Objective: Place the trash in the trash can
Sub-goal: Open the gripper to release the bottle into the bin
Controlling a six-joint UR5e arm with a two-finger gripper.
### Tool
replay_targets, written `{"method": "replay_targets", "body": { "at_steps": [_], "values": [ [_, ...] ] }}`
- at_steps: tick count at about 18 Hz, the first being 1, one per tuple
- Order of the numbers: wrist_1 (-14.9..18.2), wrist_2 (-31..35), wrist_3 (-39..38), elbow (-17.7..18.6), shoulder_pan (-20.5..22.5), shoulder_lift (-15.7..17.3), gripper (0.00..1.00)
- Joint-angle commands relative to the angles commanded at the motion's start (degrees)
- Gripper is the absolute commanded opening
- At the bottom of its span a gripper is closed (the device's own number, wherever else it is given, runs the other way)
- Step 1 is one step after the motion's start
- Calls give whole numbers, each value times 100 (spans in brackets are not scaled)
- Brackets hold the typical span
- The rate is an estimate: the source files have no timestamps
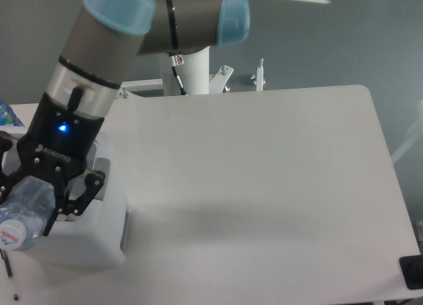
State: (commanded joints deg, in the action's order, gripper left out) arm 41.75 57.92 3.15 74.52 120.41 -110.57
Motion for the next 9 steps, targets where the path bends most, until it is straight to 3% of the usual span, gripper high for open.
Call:
{"method": "replay_targets", "body": {
  "at_steps": [6, 8, 9],
  "values": [
    [0, 36, 239, 124, -27, 0, 74],
    [-9, 53, 239, 124, -27, 18, 93],
    [-9, 71, 239, 133, -27, 35, 95]
  ]
}}
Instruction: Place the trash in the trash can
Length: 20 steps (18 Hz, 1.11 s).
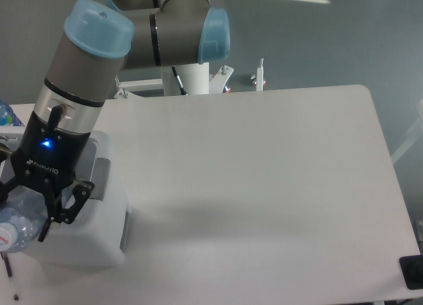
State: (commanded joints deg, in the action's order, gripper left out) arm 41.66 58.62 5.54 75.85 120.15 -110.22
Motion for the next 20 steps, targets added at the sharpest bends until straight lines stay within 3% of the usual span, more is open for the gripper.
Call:
{"method": "replay_targets", "body": {
  "at_steps": [6, 13, 20],
  "values": [
    [0, 9, 18, 281, 131, 175, 100],
    [9, 0, 834, 887, 1089, 650, 100],
    [70, 18, 1528, 1011, 1897, 695, 100]
  ]
}}
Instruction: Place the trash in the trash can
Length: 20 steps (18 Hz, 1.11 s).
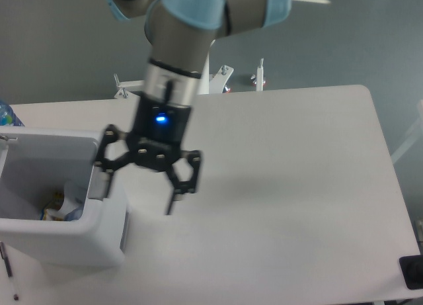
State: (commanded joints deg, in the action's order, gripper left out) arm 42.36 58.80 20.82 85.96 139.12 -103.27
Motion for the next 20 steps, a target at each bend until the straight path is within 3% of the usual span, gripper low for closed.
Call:
{"method": "replay_targets", "body": {
  "at_steps": [6, 12, 15, 20],
  "values": [
    [377, 500, 615, 9, 150, -18, 100],
    [764, 527, 1222, 18, 265, -175, 100],
    [1002, 842, 1967, 202, 616, -290, 100],
    [1555, 1580, 3189, 202, 792, -396, 100]
  ]
}}
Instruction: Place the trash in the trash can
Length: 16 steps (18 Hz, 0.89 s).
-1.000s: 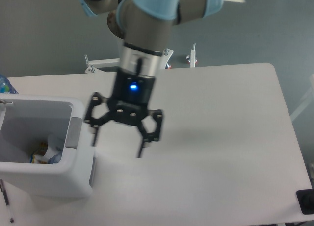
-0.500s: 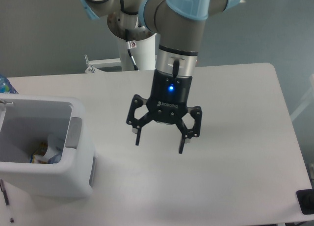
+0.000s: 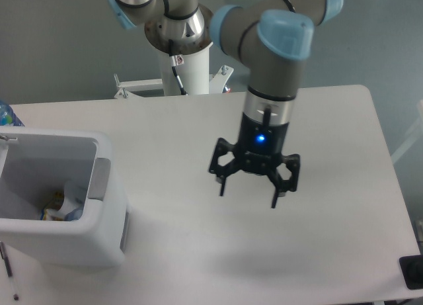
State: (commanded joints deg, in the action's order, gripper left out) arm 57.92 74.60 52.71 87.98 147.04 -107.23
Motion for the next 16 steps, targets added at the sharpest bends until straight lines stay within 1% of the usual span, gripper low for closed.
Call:
{"method": "replay_targets", "body": {
  "at_steps": [2, 3, 6, 7, 9, 12, 13, 16],
  "values": [
    [44, 501, 502, 26, 0, 0, 100],
    [53, 634, 660, 18, -9, 9, 100],
    [114, 696, 951, 96, -26, 0, 100],
    [141, 758, 1091, 167, -26, 9, 100],
    [167, 942, 1425, 194, -44, 44, 100],
    [185, 1118, 1462, 229, -79, 35, 100],
    [237, 1171, 1471, 220, -88, 35, 100],
    [282, 1198, 1471, 185, -114, 44, 100]
  ]
}}
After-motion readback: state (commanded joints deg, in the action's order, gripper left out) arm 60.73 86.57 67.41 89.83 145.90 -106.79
